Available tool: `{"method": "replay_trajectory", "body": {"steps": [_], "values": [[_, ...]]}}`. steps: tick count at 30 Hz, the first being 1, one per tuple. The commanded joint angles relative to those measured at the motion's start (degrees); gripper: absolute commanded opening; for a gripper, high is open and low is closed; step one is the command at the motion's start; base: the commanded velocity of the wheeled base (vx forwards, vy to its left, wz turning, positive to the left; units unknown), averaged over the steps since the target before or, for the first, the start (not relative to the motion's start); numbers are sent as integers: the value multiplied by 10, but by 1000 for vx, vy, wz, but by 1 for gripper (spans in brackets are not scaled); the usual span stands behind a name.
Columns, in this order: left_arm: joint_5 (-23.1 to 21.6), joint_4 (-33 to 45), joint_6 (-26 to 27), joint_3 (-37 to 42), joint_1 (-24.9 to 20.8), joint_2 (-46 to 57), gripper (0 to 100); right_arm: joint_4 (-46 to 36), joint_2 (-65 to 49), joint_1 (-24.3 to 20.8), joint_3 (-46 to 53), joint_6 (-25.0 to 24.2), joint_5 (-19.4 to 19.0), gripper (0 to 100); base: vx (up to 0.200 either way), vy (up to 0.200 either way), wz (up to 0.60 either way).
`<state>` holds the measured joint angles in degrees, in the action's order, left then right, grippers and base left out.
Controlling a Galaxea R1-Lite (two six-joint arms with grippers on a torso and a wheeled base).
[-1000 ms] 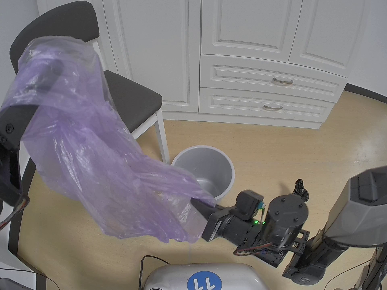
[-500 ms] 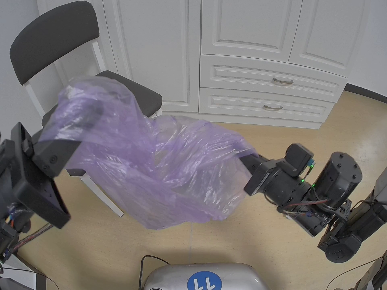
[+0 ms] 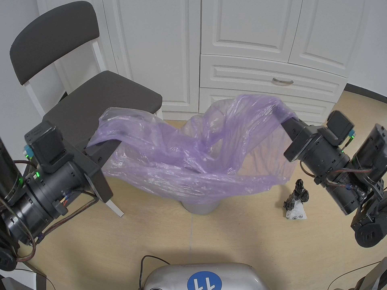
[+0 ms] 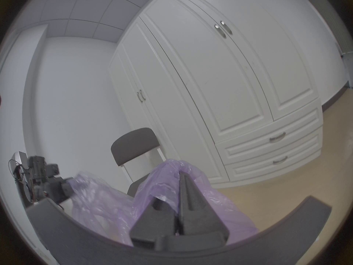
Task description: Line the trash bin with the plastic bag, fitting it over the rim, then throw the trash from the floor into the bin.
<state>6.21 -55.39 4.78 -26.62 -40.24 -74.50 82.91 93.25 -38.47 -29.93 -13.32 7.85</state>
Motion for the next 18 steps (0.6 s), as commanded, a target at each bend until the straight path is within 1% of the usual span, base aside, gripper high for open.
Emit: {"method": "replay_trajectory", "body": {"steps": [1, 2, 5, 7, 11, 14, 15, 18], "values": [[-1, -1, 5, -1, 57, -51, 0, -5, -48, 4, 2, 18, 2, 0, 0, 0, 0], [-1, 2, 14, 0, 71, -59, 0, -5, -54, 4, 3, 28, 2, 0, 0, 0, 0], [-2, 15, 21, -1, 83, -70, 0, -5, -56, 5, 6, 42, 6, 0, 0, 0, 0], [-3, 19, 21, -2, 83, -71, 0, -5, -56, 6, 7, 47, 8, 0, 0, 0, 0], [-8, 20, 21, -1, 89, -73, 0, -5, -55, 12, 12, 81, 28, 0, 0, 0, 0], [-8, 20, 22, -1, 104, -79, 0, -7, -54, 12, 29, 121, 45, 0, 0, 0, 0], [-8, 20, 22, -3, 111, -86, 0, -7, -52, 12, 38, 146, 55, 0, 0, 0, 0], [-8, 20, 26, -5, 129, -95, 0, -11, -49, 12, 61, 189, 81, 0, 0, 0, 0]]}}
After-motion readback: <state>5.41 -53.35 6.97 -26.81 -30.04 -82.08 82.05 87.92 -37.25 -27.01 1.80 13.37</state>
